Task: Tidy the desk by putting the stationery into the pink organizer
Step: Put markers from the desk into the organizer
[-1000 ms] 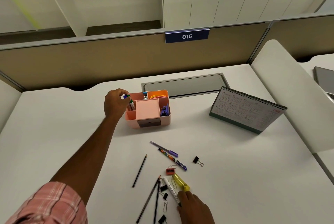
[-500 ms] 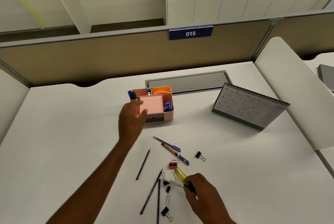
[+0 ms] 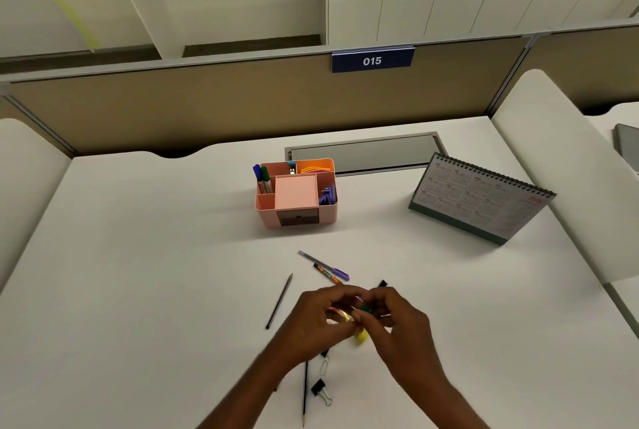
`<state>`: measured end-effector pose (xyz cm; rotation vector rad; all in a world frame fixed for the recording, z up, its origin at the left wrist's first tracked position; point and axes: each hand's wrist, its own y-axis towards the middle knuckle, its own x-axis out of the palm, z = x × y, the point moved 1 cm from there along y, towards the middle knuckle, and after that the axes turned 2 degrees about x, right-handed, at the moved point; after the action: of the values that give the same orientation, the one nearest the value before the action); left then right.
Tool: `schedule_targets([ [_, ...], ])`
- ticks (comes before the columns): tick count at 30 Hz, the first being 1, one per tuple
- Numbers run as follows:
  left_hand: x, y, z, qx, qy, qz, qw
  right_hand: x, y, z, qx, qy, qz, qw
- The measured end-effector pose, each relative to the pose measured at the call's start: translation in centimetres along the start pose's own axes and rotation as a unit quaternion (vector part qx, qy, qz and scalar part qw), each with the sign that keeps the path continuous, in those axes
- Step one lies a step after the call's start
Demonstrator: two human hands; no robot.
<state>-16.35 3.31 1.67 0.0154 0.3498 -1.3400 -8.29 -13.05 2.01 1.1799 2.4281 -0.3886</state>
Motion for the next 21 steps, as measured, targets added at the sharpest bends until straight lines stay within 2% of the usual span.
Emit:
schedule_targets([
  [6, 0.3, -1.0, 0.3, 0.008, 0.009, 0.07, 0.997, 0.4, 0.0, -1.0, -0.014, 0.016, 0.011, 1.0],
  [13, -0.9, -1.5, -0.2, -0.014, -0.067, 0.15, 0.986, 0.5, -0.3, -1.4, -0.022, 0.03, 0.014, 0.999],
  [17, -4.2, -0.8, 0.7, -0.023, -0.118, 0.242, 0.963, 0.7, -1.0, -0.9, -0.007, 0.029, -0.003, 1.0],
  [21, -9.8, 1.0, 2.4, 0.013, -0.088, 0.361, 0.928, 0.5, -1.6, 0.3, 0.01, 0.022, -0.014, 1.0],
])
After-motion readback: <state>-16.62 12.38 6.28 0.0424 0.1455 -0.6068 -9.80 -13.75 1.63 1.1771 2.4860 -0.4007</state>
